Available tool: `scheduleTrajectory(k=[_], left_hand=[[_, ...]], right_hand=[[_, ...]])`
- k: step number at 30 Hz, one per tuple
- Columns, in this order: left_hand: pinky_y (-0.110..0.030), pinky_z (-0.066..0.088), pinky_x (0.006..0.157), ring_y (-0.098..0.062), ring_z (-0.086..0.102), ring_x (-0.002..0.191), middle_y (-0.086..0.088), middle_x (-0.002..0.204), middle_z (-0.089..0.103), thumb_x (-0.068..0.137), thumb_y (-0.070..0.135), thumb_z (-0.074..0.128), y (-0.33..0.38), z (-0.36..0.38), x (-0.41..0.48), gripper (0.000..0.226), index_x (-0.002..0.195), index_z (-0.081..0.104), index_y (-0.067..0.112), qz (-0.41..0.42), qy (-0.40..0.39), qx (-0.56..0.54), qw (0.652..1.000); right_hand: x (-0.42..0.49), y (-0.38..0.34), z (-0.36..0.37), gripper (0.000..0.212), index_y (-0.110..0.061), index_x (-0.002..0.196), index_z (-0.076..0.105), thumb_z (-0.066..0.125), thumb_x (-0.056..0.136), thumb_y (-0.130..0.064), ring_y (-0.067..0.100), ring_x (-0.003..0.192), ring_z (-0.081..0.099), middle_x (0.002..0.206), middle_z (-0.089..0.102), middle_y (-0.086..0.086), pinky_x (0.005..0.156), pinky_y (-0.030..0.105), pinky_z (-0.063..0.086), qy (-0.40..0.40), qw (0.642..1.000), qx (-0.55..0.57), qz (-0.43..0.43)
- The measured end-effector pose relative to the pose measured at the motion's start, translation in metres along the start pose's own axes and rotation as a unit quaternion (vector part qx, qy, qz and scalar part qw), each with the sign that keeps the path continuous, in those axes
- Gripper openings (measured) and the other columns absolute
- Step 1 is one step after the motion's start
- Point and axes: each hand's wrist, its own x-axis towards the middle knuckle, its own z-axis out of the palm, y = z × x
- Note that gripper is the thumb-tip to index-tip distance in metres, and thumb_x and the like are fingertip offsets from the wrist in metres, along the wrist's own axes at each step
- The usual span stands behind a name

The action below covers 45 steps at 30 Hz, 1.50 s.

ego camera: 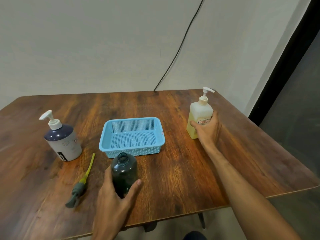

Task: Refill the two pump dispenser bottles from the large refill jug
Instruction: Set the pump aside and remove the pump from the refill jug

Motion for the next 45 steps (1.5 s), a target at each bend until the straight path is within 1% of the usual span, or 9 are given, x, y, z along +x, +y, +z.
scheduleTrajectory(k=[4, 7, 11, 17, 24, 30, 38, 41, 45], left_hand=[[-0.026, 0.043, 0.092, -0.003, 0.053, 0.119, 0.032, 0.126, 0.051, 0.067, 0.071, 0.073, 0.002, -0.001, 0.000, 0.084, 0.139, 0.037, 0.046, 0.004, 0.001, -0.002, 1.000], [-0.027, 0.044, 0.092, -0.003, 0.051, 0.120, 0.025, 0.131, 0.052, 0.070, 0.078, 0.070, 0.004, -0.002, -0.001, 0.085, 0.140, 0.036, 0.044, 0.008, -0.002, 0.001, 1.000], [-0.021, 0.045, 0.088, 0.005, 0.052, 0.116, 0.041, 0.123, 0.049, 0.070, 0.077, 0.071, 0.007, -0.004, -0.001, 0.085, 0.141, 0.037, 0.045, 0.020, -0.006, -0.009, 1.000], [-0.038, 0.052, 0.100, -0.008, 0.055, 0.127, 0.013, 0.144, 0.055, 0.076, 0.064, 0.076, 0.006, -0.006, -0.006, 0.084, 0.145, 0.036, 0.039, 0.024, -0.008, -0.007, 1.000], [-0.009, 0.040, 0.086, 0.001, 0.051, 0.122, 0.024, 0.134, 0.050, 0.077, 0.058, 0.078, 0.015, -0.009, -0.003, 0.076, 0.139, 0.039, 0.040, 0.027, -0.026, -0.021, 0.999], [-0.029, 0.042, 0.104, -0.009, 0.046, 0.134, 0.001, 0.153, 0.049, 0.075, 0.052, 0.081, 0.018, -0.013, -0.005, 0.093, 0.151, 0.034, 0.025, 0.018, -0.037, -0.043, 0.998], [-0.030, 0.043, 0.107, -0.015, 0.049, 0.137, 0.001, 0.154, 0.048, 0.065, 0.056, 0.085, 0.019, -0.020, -0.009, 0.108, 0.154, 0.031, 0.026, -0.003, -0.028, -0.086, 0.996], [-0.037, 0.045, 0.113, -0.013, 0.045, 0.140, 0.002, 0.153, 0.045, 0.075, 0.042, 0.088, 0.021, -0.023, -0.025, 0.094, 0.151, 0.037, 0.021, 0.057, 0.051, -0.062, 0.995], [-0.040, 0.045, 0.114, -0.015, 0.045, 0.141, 0.001, 0.148, 0.047, 0.085, 0.026, 0.077, 0.030, -0.019, -0.055, 0.063, 0.141, 0.051, 0.015, 0.192, 0.138, -0.056, 0.970]], right_hand=[[-0.020, -0.008, 0.000, 0.077, -0.012, 0.129, 0.052, 0.091, 0.063, -0.017, 0.017, 0.101, 0.063, 0.117, 0.065, 0.003, 0.068, 0.018, 0.048, 0.020, 0.999, 0.023, -0.012], [-0.045, -0.015, -0.005, 0.076, -0.018, 0.125, 0.053, 0.092, 0.060, -0.022, 0.014, 0.099, 0.065, 0.113, 0.066, -0.002, 0.072, 0.028, 0.056, 0.012, 0.999, 0.047, -0.022], [-0.085, -0.030, -0.016, 0.070, -0.028, 0.116, 0.055, 0.090, 0.056, -0.034, 0.008, 0.094, 0.066, 0.107, 0.067, -0.009, 0.072, 0.037, 0.061, -0.014, 0.997, 0.064, -0.032], [-0.146, -0.052, -0.023, 0.072, -0.034, 0.117, 0.056, 0.085, 0.054, -0.054, -0.001, 0.096, 0.066, 0.107, 0.066, -0.020, 0.068, 0.025, 0.061, -0.052, 0.992, 0.092, -0.066], [-0.183, -0.052, -0.013, 0.064, -0.052, 0.109, 0.052, 0.087, 0.056, -0.051, 0.000, 0.099, 0.066, 0.108, 0.065, -0.028, 0.068, 0.030, 0.062, -0.088, 0.990, 0.092, -0.059], [-0.197, -0.050, -0.008, 0.063, -0.042, 0.110, 0.052, 0.088, 0.058, -0.051, 0.000, 0.095, 0.066, 0.105, 0.064, -0.023, 0.061, 0.038, 0.062, -0.082, 0.991, 0.076, -0.074], [-0.202, -0.055, -0.009, 0.073, -0.049, 0.119, 0.045, 0.083, 0.058, -0.063, -0.007, 0.101, 0.061, 0.110, 0.058, -0.034, 0.068, 0.030, 0.062, -0.086, 0.992, 0.068, -0.070], [-0.202, -0.057, -0.014, 0.081, -0.055, 0.122, 0.041, 0.083, 0.055, -0.069, -0.011, 0.105, 0.057, 0.113, 0.055, -0.041, 0.073, 0.021, 0.055, -0.106, 0.990, 0.068, -0.064], [-0.199, -0.057, -0.024, 0.091, -0.043, 0.133, 0.043, 0.091, 0.057, -0.057, -0.004, 0.116, 0.057, 0.125, 0.058, -0.028, 0.087, 0.028, 0.055, -0.166, 0.977, 0.119, -0.052]])
